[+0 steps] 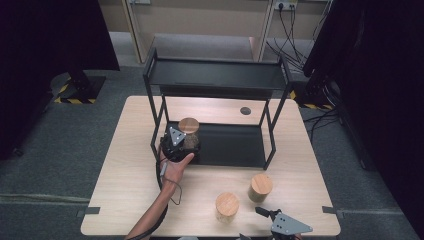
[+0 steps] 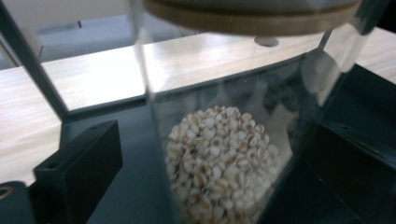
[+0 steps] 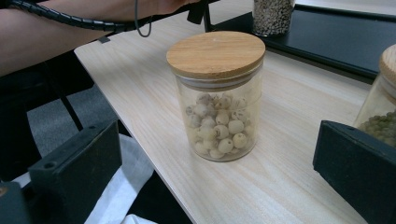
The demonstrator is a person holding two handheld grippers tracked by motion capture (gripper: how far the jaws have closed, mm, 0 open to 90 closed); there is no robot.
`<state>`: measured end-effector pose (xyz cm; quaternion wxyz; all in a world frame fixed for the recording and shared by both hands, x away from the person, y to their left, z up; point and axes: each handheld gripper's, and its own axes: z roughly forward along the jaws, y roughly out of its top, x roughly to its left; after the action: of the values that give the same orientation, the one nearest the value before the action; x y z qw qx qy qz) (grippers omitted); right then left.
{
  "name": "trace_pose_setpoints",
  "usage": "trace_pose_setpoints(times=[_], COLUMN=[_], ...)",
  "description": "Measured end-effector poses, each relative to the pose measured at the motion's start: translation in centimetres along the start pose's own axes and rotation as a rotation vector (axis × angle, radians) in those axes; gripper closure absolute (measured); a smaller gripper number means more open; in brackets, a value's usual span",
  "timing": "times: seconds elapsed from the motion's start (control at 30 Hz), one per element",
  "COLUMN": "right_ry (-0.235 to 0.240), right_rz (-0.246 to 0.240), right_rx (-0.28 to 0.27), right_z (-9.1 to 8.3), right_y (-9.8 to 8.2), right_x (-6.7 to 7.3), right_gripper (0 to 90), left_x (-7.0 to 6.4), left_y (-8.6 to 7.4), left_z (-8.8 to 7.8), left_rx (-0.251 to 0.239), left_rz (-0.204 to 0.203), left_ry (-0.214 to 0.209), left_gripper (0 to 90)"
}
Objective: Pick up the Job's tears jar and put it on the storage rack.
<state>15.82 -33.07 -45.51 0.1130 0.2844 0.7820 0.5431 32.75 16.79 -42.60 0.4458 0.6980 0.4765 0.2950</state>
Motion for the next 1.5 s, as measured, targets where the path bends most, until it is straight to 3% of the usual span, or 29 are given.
trace_pose_setpoints(times=[0.7,1.07,1.2,1.5], right_ry=[-0.002,-0.004,-0.003,-0.003], right_rz=[-0.001,-0.003,-0.003,-0.003], right_rx=[-0.003,-0.006,-0.006,-0.006], right_z=[-0.1,-0.2,-0.2,-0.2], right_y=[0.1,0.1,0.1,0.0], right_x=[0.0,0.0,0.0,0.0], right_gripper=[1.5,1.5,1.5,1.5], left_x=[-0.2,-0.6,-0.6,-1.1], left_y=[-0.5,-0.9,-1.1,-1.3], left_z=[-2.0,-3.8,-4.2,-5.4], left_rx=[0.001,-0.011,-0.015,-0.023], left_rz=[-0.019,0.014,0.005,0.04], left_ry=[-0.027,-0.057,-0.073,-0.095], left_gripper=[1.7,2.1,2.1,2.4])
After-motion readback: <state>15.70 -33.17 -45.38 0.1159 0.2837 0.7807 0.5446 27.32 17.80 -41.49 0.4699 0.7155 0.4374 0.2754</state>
